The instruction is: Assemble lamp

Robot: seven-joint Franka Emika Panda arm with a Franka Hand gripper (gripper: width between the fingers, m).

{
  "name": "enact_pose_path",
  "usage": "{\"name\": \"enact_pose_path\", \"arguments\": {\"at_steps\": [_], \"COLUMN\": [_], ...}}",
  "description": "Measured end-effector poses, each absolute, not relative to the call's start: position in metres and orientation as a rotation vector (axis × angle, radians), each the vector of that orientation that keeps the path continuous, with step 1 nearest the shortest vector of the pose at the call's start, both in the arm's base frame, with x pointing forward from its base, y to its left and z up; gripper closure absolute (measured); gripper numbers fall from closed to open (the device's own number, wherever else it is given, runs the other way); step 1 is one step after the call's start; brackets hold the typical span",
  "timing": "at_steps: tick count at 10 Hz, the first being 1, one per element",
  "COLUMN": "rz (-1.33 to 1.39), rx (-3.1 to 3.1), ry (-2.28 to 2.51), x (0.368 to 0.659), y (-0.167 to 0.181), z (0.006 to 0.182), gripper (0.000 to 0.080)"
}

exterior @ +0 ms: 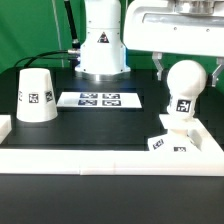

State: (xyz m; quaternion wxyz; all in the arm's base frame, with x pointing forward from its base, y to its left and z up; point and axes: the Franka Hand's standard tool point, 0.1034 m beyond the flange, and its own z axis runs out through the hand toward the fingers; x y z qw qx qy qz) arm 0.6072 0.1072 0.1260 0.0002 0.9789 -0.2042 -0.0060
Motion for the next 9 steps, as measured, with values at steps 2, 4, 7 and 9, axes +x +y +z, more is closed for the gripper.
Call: {"name": "enact_pose_path", "arguments": {"at_steps": [2,4,7,9], "rz": [-0.020,-0.027,-0.037,-0.038], "rx": [3.028,2.966,2.948,2.962], "ry": [-0.848,-1.053,-1.131,-1.098], "x": [0.6073,0.6069,0.6070,0.6068], "y": [0.1068,0.1070,0.1073,0.1076], "z": [0.1259,0.1257,0.1251,0.1247], "gripper": [0.0219,0.0219,0.0214,0.0104]}}
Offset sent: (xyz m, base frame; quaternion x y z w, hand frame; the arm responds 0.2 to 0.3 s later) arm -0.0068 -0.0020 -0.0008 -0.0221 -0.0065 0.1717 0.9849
